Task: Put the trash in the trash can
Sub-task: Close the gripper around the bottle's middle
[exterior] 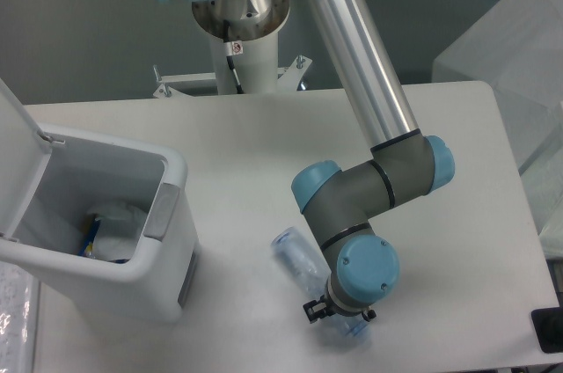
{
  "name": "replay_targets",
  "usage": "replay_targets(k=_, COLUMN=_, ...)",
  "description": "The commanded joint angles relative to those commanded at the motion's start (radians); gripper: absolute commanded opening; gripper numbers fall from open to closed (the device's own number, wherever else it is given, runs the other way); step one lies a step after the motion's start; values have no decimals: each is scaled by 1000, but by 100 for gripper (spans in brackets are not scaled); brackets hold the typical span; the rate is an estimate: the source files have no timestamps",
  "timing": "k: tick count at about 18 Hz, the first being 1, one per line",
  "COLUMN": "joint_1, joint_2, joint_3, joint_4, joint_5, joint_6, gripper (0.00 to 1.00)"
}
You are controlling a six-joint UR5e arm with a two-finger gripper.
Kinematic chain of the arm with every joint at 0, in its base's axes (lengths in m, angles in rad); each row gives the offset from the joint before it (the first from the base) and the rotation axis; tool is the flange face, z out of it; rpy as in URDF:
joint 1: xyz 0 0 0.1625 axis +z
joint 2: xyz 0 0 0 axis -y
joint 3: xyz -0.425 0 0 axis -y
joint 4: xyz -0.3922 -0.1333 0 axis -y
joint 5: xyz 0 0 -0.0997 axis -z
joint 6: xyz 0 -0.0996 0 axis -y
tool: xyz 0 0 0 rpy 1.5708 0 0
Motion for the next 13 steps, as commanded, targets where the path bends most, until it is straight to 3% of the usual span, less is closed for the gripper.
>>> replay_targets(k=5, joint_1=-2, joint_2=20, joint_3=0, joint_4=-2, joint_5=-5, joint_6=2, gripper=52)
replay_targets(k=10, joint_1=3, joint_2=90, joint_3=8, joint_4=3, joint_5=-58, joint_6=15, gripper=52)
replay_targets(k=13, joint_1=6, joint_2=146, joint_3=11, joint_4=60, joint_5=-155, joint_6=15, gripper=52)
